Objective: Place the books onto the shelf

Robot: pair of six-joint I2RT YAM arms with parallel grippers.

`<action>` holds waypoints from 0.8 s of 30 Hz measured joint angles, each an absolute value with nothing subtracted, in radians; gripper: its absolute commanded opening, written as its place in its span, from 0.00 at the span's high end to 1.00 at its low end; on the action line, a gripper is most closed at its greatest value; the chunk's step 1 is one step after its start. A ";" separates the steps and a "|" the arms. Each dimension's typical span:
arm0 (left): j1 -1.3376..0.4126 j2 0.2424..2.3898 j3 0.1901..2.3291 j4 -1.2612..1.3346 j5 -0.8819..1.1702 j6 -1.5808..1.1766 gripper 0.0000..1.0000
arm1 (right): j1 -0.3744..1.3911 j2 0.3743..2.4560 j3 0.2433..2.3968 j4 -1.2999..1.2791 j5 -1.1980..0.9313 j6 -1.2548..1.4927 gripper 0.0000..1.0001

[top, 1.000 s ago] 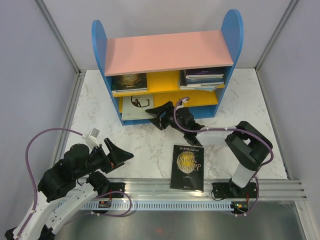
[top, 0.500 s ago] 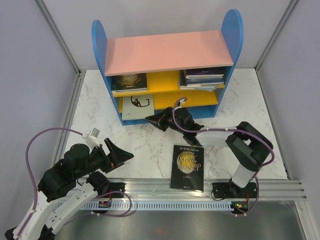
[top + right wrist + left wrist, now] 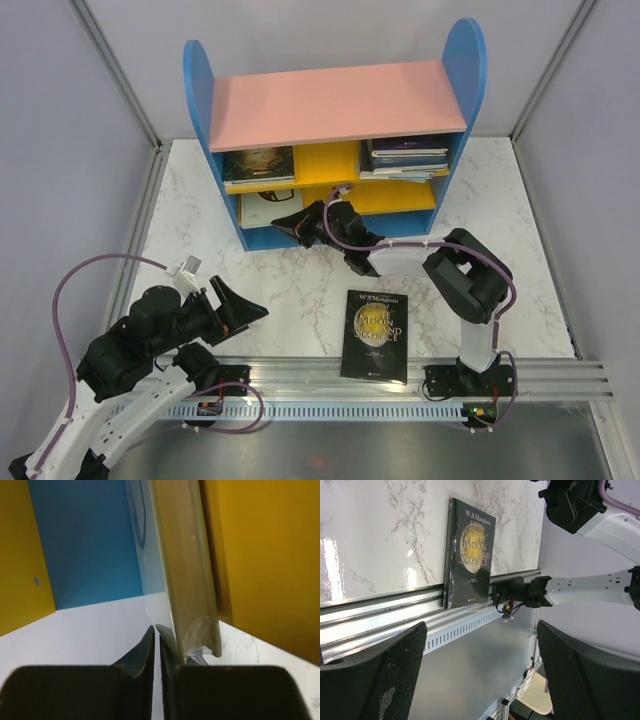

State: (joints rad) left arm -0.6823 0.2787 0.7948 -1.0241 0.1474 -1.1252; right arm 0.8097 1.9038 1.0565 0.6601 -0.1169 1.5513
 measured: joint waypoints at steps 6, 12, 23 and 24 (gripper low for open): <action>-0.682 0.317 0.805 -1.024 0.148 -1.108 0.09 | 0.817 1.931 1.082 0.685 -0.121 1.559 0.84; -0.682 0.356 0.805 -1.023 0.148 -1.084 0.09 | 0.823 1.829 0.963 0.671 -0.151 1.530 0.56; -0.682 0.422 0.596 -0.862 0.255 -1.069 0.12 | 0.825 1.064 0.757 -0.059 -0.031 1.256 0.26; -0.682 0.448 0.568 -0.838 0.273 -1.069 0.12 | 0.824 1.002 0.758 -0.164 0.006 1.242 0.26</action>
State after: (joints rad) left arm -0.6823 0.4480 0.5678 -0.8379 0.2729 -1.0695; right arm 0.8242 1.0016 0.7578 -0.1642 0.0055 1.2419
